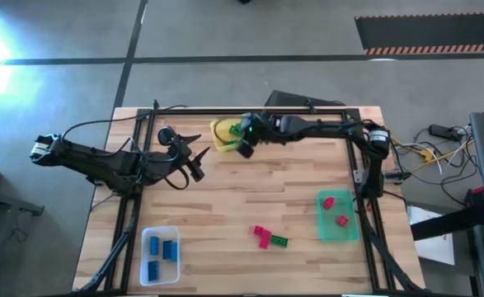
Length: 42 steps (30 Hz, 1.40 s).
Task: Sort & place blocks by color
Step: Put the green game piece into the yellow bin, then put the red game piece into the green bin
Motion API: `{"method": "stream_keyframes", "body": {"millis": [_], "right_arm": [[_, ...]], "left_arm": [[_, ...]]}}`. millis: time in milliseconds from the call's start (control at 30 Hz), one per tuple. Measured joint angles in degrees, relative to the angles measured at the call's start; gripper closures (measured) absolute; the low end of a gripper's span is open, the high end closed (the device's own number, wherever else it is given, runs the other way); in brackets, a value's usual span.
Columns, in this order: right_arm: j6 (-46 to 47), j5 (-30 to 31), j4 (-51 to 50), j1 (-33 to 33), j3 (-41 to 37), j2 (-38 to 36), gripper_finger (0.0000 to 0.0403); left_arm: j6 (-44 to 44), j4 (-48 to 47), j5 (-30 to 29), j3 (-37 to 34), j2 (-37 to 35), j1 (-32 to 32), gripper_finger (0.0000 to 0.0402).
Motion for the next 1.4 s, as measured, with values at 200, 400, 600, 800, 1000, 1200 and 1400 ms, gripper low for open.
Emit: {"method": "stream_keyframes", "body": {"millis": [200,400,600,800,1000,1200,1400], "right_arm": [[-3.58,-3.66,8.02,-5.96,-0.07,5.41,0.0323],[-1.46,-2.83,8.51,-7.49,0.34,6.98,0.0259],[-0.60,-2.60,6.92,-6.80,0.33,4.95,0.0168],[2.62,-3.15,-1.14,-2.94,0.37,-0.86,0.0147],[7.08,-7.98,-10.66,4.26,0.37,-6.08,0.0146],[13.43,-13.16,-15.81,12.54,0.28,-8.01,0.0154],[20.35,-15.07,-23.48,20.24,0.24,-8.04,0.0165]], "left_arm": [[0.53,-0.03,-0.02,0.00,0.00,0.00,0.0196],[0.56,-0.03,-0.02,0.00,0.00,0.00,0.0196],[0.55,-0.03,-0.04,0.00,0.00,0.00,0.0196],[0.52,-0.02,-0.07,0.00,0.00,0.00,0.0196],[0.33,-0.03,-0.07,0.00,0.00,0.00,0.0196],[0.28,-0.03,-0.06,0.00,0.00,0.00,0.0196],[-0.12,-0.03,0.20,0.00,0.00,0.00,0.0196]]}}
